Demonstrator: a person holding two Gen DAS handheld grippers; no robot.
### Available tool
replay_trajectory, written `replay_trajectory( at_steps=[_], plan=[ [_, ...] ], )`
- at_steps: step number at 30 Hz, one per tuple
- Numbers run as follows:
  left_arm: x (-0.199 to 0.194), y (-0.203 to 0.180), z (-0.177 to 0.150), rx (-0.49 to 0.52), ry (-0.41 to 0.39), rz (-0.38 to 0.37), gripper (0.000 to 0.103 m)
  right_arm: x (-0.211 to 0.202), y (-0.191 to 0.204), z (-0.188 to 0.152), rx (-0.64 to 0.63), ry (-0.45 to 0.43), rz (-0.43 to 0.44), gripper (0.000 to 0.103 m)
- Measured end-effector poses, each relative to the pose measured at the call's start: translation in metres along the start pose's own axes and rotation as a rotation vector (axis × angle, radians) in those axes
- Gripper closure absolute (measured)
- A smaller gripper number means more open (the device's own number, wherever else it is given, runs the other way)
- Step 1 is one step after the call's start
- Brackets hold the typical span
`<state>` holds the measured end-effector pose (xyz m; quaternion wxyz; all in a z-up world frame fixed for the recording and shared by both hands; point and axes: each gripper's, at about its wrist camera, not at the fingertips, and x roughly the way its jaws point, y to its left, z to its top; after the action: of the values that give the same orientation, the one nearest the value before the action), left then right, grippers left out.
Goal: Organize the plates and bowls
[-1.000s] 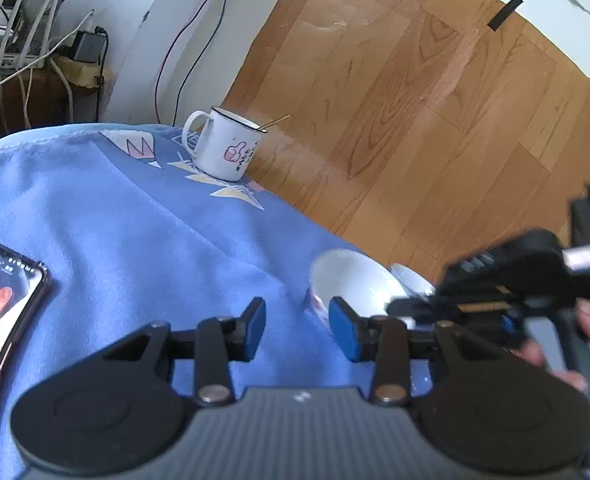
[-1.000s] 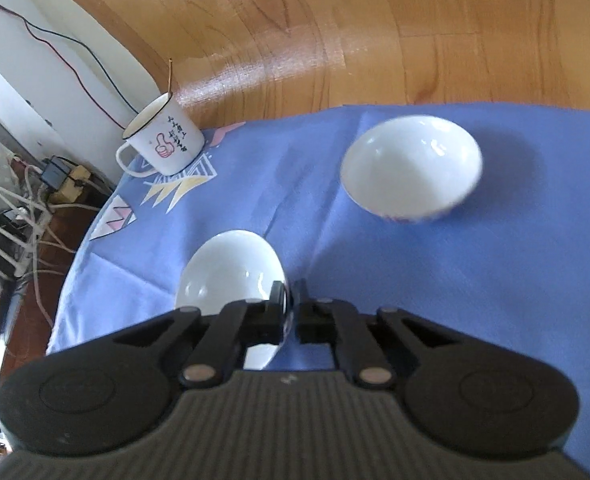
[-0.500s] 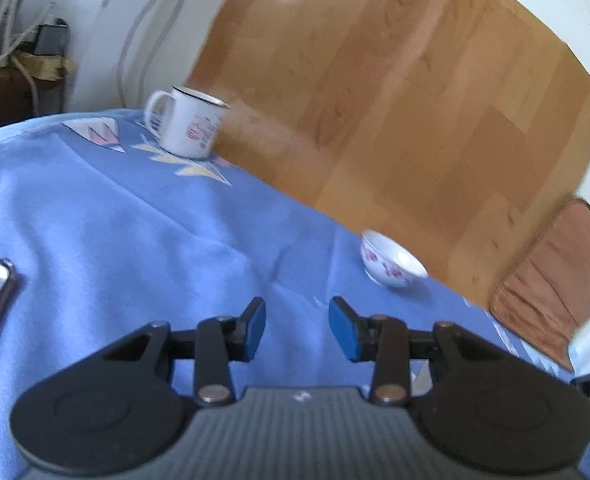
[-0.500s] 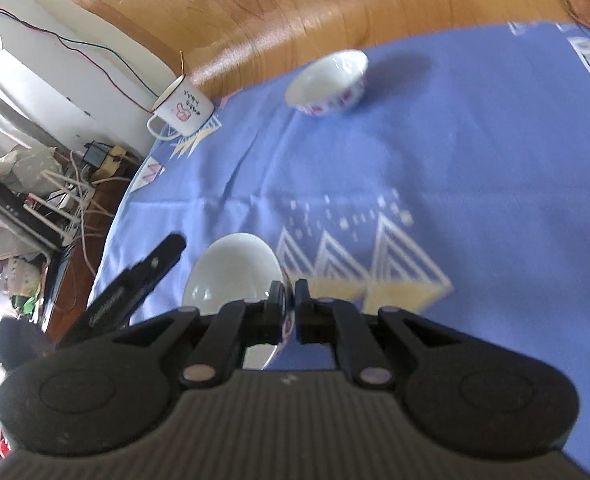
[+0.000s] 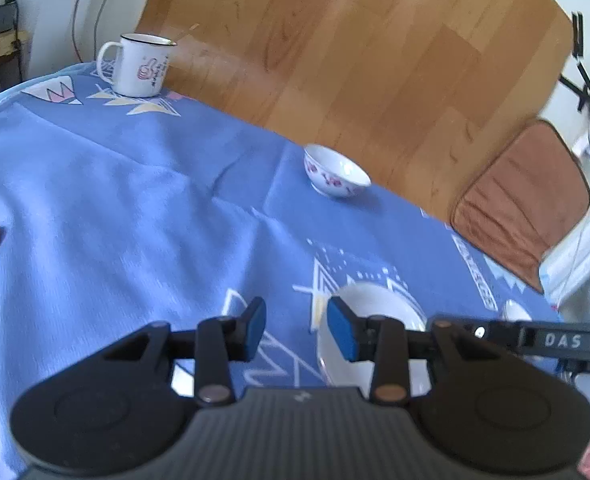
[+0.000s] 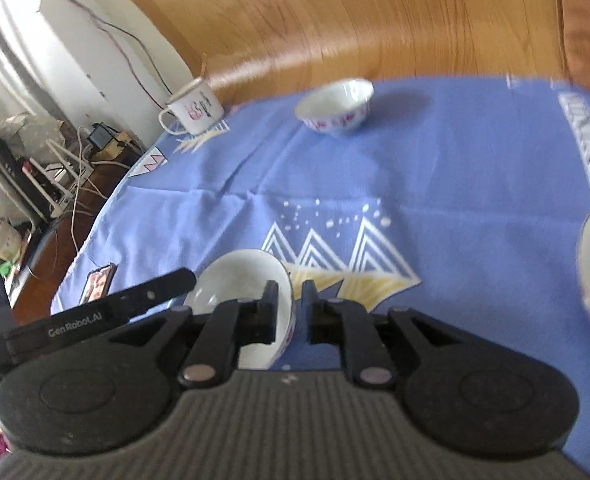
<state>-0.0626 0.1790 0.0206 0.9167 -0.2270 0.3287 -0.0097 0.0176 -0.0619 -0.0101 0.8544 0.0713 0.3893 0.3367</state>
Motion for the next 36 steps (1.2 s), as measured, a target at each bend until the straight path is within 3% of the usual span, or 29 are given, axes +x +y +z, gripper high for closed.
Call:
replay_trajectory(
  at_steps=[14, 19, 20, 28, 36],
  plan=[
    [0.011, -0.018, -0.010, 0.048, 0.053, 0.057, 0.069, 0.001, 0.012, -0.025, -0.189, -0.088, -0.056, 0.087],
    [0.018, -0.016, -0.013, 0.031, 0.071, 0.036, 0.093, 0.010, 0.011, -0.029, -0.166, -0.077, -0.042, 0.090],
    [0.018, -0.017, -0.013, 0.029, 0.071, 0.027, 0.094, 0.009, 0.012, -0.030, -0.169, -0.087, -0.039, 0.090],
    [-0.001, -0.028, -0.010, 0.030, 0.018, 0.014, 0.095, -0.010, 0.023, -0.038, -0.224, -0.164, -0.054, 0.090],
    [0.002, -0.030, -0.013, 0.024, 0.041, 0.019, 0.095, -0.009, 0.017, -0.041, -0.201, -0.156, -0.054, 0.090]
  ],
)
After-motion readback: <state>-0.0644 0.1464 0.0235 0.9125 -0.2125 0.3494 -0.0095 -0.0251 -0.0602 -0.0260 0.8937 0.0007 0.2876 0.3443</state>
